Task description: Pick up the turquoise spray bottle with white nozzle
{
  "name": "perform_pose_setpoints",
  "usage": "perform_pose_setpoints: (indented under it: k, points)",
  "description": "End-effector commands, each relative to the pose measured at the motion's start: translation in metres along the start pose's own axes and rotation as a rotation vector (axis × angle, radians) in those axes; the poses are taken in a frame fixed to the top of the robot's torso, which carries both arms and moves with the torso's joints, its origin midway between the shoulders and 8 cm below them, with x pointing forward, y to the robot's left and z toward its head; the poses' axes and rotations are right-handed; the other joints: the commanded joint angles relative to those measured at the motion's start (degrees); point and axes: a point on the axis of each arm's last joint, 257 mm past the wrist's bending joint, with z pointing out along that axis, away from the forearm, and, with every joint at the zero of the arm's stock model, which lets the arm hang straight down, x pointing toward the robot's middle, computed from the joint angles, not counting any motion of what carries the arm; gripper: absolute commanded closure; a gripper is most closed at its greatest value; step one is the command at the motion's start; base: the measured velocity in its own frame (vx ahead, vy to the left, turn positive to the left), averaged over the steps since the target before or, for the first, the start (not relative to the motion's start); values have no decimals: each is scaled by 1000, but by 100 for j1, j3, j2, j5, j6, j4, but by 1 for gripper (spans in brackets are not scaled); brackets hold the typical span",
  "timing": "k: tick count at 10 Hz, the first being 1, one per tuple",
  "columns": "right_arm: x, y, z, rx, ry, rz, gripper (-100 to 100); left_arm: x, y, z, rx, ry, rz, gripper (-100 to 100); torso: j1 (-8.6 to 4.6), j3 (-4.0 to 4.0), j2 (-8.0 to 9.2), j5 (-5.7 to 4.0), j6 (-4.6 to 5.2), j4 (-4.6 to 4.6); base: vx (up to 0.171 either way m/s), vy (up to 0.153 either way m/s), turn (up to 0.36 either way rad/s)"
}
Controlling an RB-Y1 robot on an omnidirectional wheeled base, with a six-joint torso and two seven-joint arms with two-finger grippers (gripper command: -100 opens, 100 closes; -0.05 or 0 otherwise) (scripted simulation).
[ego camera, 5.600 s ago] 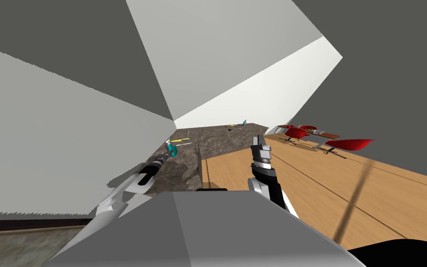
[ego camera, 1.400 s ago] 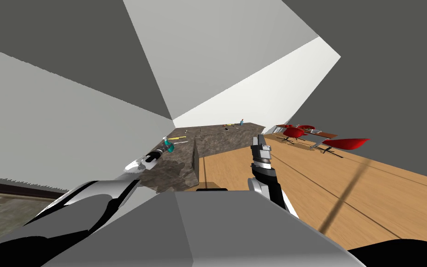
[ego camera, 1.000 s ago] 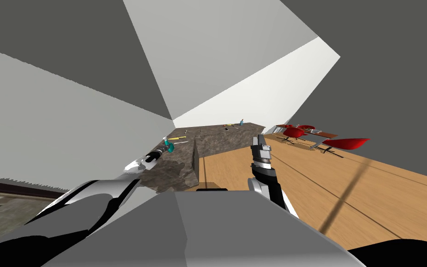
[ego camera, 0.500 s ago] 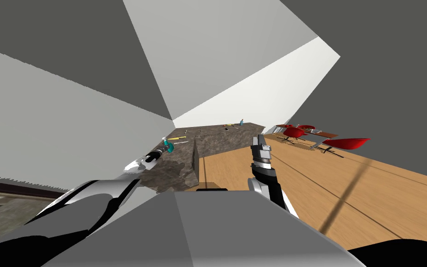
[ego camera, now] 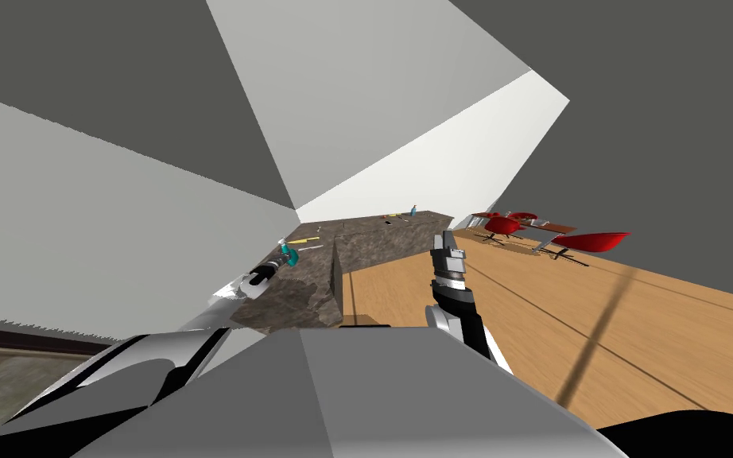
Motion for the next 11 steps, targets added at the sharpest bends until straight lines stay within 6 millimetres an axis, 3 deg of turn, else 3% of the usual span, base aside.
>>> perform_pose_setpoints:
  k: [1, 3, 4, 7, 8, 9, 11]
  points:
    - [0, 0, 0, 0, 0, 0, 0, 15, 4, -9, -13, 24, -1, 100, 0, 0, 0, 0, 0, 0, 23, 35, -28]
    - [0, 0, 0, 0, 0, 0, 0, 0, -10, -7, 18, -7, 6, 100, 10, -8, -3, 17, -5, -14, 1, 6, 14]
    - [0, 0, 0, 0, 0, 0, 0, 19, 2, -16, -23, 26, -7, 100, 5, -7, -1, 15, 0, -12, 17, 18, -50]
    - [0, 0, 0, 0, 0, 0, 0, 6, -13, -18, 16, -4, 5, 100, 25, -17, -8, 29, -11, -25, 14, 19, -3]
    - [0, 0, 0, 0, 0, 0, 0, 24, 0, -30, -26, 28, -6, 100, 21, -15, -6, 26, -9, -24, 22, 28, -53]
    - [0, 0, 0, 0, 0, 0, 0, 30, 3, -34, -29, 37, -3, 100, 32, -20, -11, 32, -14, -30, 32, 34, -45]
    - [0, 0, 0, 0, 0, 0, 0, 12, -14, -32, 7, 0, 3, 100, 50, -29, -14, 44, -31, -43, 4, 11, 25]
